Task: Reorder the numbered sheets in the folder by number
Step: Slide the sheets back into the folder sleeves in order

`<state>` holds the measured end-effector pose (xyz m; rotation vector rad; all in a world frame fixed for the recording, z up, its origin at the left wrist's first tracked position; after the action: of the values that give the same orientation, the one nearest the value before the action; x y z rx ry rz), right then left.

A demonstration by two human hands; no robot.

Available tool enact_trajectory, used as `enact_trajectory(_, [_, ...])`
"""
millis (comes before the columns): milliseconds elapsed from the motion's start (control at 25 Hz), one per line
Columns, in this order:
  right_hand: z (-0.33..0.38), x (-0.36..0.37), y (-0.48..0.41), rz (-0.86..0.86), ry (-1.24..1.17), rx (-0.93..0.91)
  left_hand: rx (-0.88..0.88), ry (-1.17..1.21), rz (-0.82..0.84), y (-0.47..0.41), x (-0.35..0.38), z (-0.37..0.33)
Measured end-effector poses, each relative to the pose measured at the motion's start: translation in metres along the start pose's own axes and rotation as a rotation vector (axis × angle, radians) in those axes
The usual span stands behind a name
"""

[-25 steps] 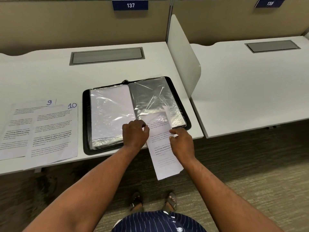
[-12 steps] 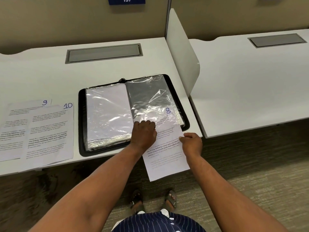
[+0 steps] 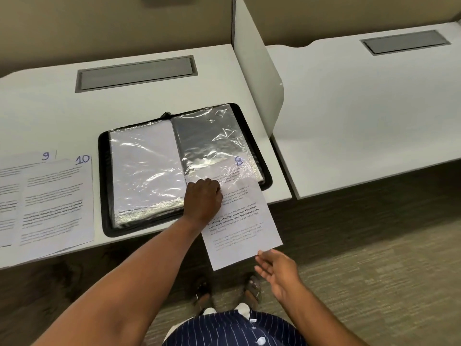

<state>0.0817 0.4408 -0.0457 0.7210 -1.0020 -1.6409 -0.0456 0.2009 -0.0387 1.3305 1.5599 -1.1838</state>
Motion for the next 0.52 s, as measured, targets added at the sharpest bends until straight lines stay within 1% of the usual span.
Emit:
enact_trajectory(160, [-0.008, 0.012, 0.004, 0.056, -0.054, 0.009, -0.001, 0.006, 0.006, 0.002, 0.001, 0.0])
enact_trajectory(520, [0.022, 0.043, -0.006, 0.079, -0.071, -0.048, 0.011, 0.032, -0.012, 0.002, -0.006, -0.003])
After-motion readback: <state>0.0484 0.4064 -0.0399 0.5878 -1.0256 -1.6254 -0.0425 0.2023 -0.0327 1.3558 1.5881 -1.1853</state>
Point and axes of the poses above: each hand's wrist, its own y-axis away from the middle knuckle, its own x-axis out of the palm, z = x × y, the point moved 1 cm from there along -y, towards the middle knuckle, and after that the axes turned 6 degrees about y, right-handed, at the moved point
